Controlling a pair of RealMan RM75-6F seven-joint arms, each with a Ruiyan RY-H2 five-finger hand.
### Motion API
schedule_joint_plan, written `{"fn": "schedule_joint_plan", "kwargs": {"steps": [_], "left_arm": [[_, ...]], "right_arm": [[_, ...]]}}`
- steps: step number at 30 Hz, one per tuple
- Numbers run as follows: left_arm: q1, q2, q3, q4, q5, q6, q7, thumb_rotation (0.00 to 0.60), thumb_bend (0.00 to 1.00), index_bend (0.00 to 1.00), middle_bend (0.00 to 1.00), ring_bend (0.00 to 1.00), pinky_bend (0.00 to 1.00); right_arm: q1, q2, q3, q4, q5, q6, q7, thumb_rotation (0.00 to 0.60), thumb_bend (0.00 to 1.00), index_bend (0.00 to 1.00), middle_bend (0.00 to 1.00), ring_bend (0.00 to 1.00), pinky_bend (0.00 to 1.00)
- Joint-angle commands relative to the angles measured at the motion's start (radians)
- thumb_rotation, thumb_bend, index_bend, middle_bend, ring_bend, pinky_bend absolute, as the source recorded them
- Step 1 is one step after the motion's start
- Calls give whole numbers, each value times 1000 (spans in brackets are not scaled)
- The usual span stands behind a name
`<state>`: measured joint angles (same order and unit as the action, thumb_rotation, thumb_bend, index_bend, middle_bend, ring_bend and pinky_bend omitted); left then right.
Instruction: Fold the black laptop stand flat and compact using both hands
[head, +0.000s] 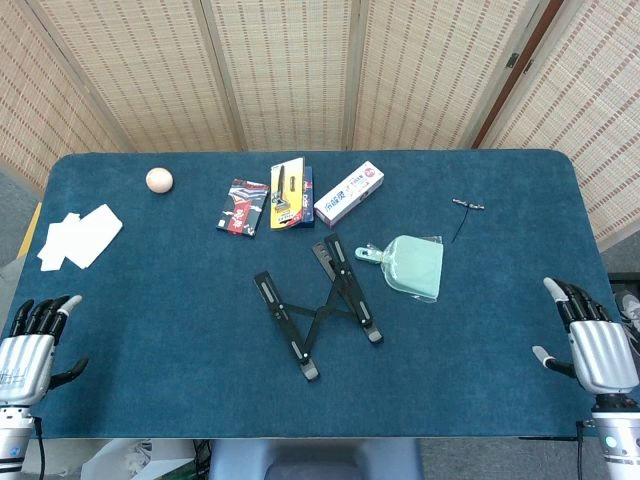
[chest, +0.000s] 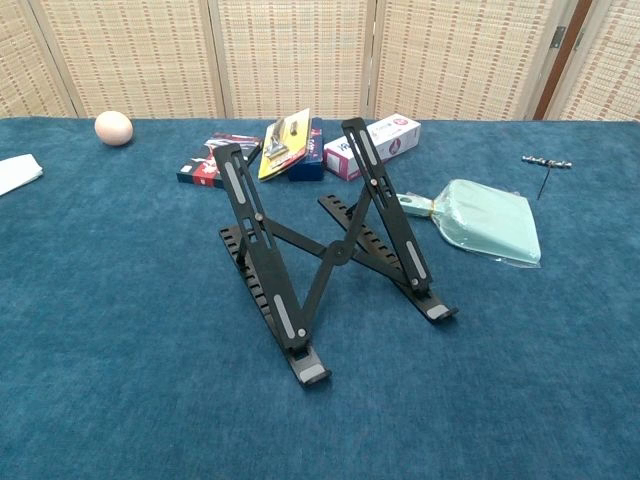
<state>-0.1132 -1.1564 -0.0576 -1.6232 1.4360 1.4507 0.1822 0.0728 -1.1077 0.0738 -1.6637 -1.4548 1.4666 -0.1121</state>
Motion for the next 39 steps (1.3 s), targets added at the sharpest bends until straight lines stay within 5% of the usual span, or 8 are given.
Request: {"fn": "schedule_joint_plan", "kwargs": {"steps": [1, 12, 22, 26, 39], "left_arm": [[-1, 0, 1, 1, -1, -3, 0, 600, 174, 122, 137, 109, 58], [-3, 7, 5, -8, 2, -10, -14, 600, 174, 122, 137, 109, 58], [-6, 15, 7, -10, 1, -17, -22, 600, 174, 121, 137, 110, 58], [-7, 18, 11, -7, 4, -21, -19, 600, 174, 122, 137, 109, 58], [-5, 25, 13, -16, 10, -15, -28, 600, 174, 121, 137, 109, 56]], "right_arm": [[1, 0, 0, 0, -2, 0, 4, 600, 86, 36, 133, 116, 241], [36, 50, -9, -64, -15, -78, 97, 600, 102, 22, 133, 116, 241], [152, 149, 3, -169, 10, -301, 319, 600, 121, 0, 78, 57, 241], [217, 171, 10, -194, 33, -428, 420, 600, 120, 0, 11, 2, 169], [388, 64, 83, -113, 66, -641, 774, 600, 120, 0, 0, 0, 117]]}}
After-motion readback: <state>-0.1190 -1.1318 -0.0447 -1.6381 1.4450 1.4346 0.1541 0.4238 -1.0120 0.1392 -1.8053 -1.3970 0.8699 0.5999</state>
